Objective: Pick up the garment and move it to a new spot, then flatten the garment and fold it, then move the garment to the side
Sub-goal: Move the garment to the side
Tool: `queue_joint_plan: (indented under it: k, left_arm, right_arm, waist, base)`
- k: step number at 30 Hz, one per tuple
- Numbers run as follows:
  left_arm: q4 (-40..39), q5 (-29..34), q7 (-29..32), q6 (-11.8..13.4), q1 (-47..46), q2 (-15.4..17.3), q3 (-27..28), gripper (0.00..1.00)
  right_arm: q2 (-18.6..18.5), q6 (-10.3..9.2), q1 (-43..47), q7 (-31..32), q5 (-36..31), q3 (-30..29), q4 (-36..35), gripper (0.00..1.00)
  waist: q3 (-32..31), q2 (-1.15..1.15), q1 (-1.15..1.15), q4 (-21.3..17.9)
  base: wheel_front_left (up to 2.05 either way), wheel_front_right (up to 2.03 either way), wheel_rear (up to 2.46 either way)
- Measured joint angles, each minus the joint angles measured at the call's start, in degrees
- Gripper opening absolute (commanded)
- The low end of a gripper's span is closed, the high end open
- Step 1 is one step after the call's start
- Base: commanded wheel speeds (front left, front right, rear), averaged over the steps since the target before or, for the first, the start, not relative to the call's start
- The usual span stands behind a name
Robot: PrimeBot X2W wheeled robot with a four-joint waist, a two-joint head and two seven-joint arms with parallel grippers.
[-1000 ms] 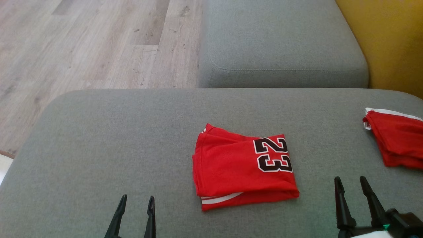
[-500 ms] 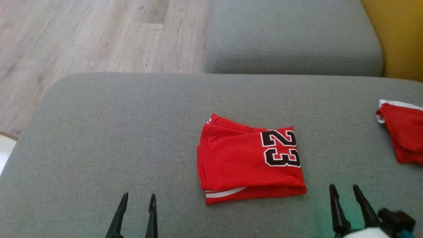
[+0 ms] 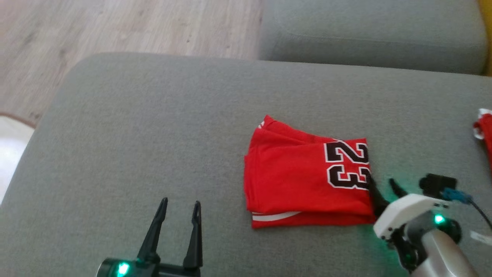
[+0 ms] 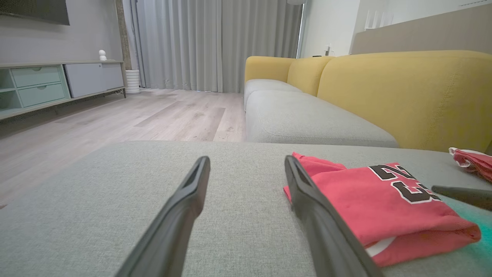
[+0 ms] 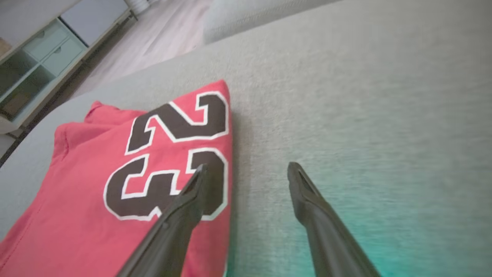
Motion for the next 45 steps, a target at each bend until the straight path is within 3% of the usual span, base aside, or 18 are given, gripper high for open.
queue_joint_plan:
  k: [4,5,6,7,12,19,26,34,35,36,37,41,45]
  left_arm:
    - [-0.22,0.04,0.00,0.27,-0.79,-0.01,-1.34,1.00]
    - [-0.23,0.04,0.00,0.38,-0.78,-0.02,-1.49,1.00]
    - [-0.33,0.03,0.00,0.48,-0.79,-0.02,-1.59,1.00]
    - [-0.49,0.03,0.00,0.57,-0.79,-0.02,-1.68,1.00]
    - [-1.41,0.04,0.00,1.47,-0.97,-0.03,-1.89,1.00]
    - [-3.47,0.62,-0.01,3.38,-3.28,-0.04,-2.07,1.00]
    - [-4.03,0.53,-0.01,3.20,-6.39,-0.18,-3.10,1.00]
    - [-4.19,0.55,-0.01,3.13,-10.18,-0.30,-3.41,1.00]
    - [-4.19,0.55,-0.01,3.13,-10.44,-0.31,-3.45,1.00]
    - [-4.15,0.55,-0.01,3.01,-10.73,-0.31,-3.50,1.00]
    - [-4.13,0.55,-0.01,2.98,-11.09,-0.31,-3.57,1.00]
    - [-3.57,0.67,-0.01,2.69,-12.28,-0.33,-3.67,1.00]
    - [-2.83,1.09,-0.02,1.96,-12.24,-0.34,-3.65,1.00]
  right_arm:
    - [0.40,0.00,-2.04,3.74,4.04,4.27,2.37,1.00]
    - [0.34,0.00,-2.38,3.75,4.83,4.88,2.42,0.60]
    - [0.16,0.00,-2.68,3.60,5.72,5.11,2.43,0.03]
    - [-0.09,0.00,-2.88,3.19,6.55,5.37,2.44,0.00]
    - [-3.52,0.00,-3.47,1.03,7.67,7.26,2.00,0.00]
    - [-15.14,0.00,-6.02,0.91,5.17,7.26,-2.75,0.00]
    - [-26.87,0.00,-9.76,5.60,2.16,2.96,-10.11,0.00]
    - [-34.95,0.00,-13.52,9.96,0.40,-3.52,-13.97,0.00]
    - [-35.73,0.00,-14.01,10.60,-0.18,-4.57,-14.14,0.13]
    - [-36.30,0.00,-14.35,11.06,-0.75,-5.76,-14.16,0.82]
    - [-36.54,0.00,-14.46,11.25,-1.46,-6.86,-14.17,1.00]
    - [-35.51,0.00,-13.97,11.69,-3.85,-9.56,-15.25,1.00]
    - [-30.94,0.00,-11.79,10.82,-5.45,-11.76,-17.27,1.00]
  waist:
    - [1.22,0.00,0.00,1.24]
    - [1.49,0.00,0.00,1.41]
    - [1.73,0.00,0.00,1.51]
    - [1.97,0.00,0.00,1.53]
    - [3.04,0.00,-0.01,0.27]
    - [5.60,0.00,-0.01,-3.80]
    - [9.63,0.00,0.00,-8.33]
    - [14.33,0.00,0.00,-11.21]
    - [14.94,0.00,0.00,-11.47]
    - [15.52,0.00,0.00,-11.69]
    - [16.02,0.00,0.00,-11.86]
    - [16.56,0.00,0.00,-11.91]
    - [14.96,0.00,-0.01,-11.68]
  base:
    - [0.00,0.00,0.00]
    - [0.00,0.00,0.00]
    - [0.00,0.00,0.00]
    - [0.00,0.00,0.00]
    - [0.00,0.00,0.00]
    - [0.00,0.00,0.00]
    - [0.00,0.00,0.00]
    - [0.00,0.00,0.00]
    - [0.00,0.00,0.00]
    - [0.00,0.00,0.00]
    - [0.00,0.00,0.00]
    - [0.00,0.00,0.00]
    - [0.00,0.00,0.00]
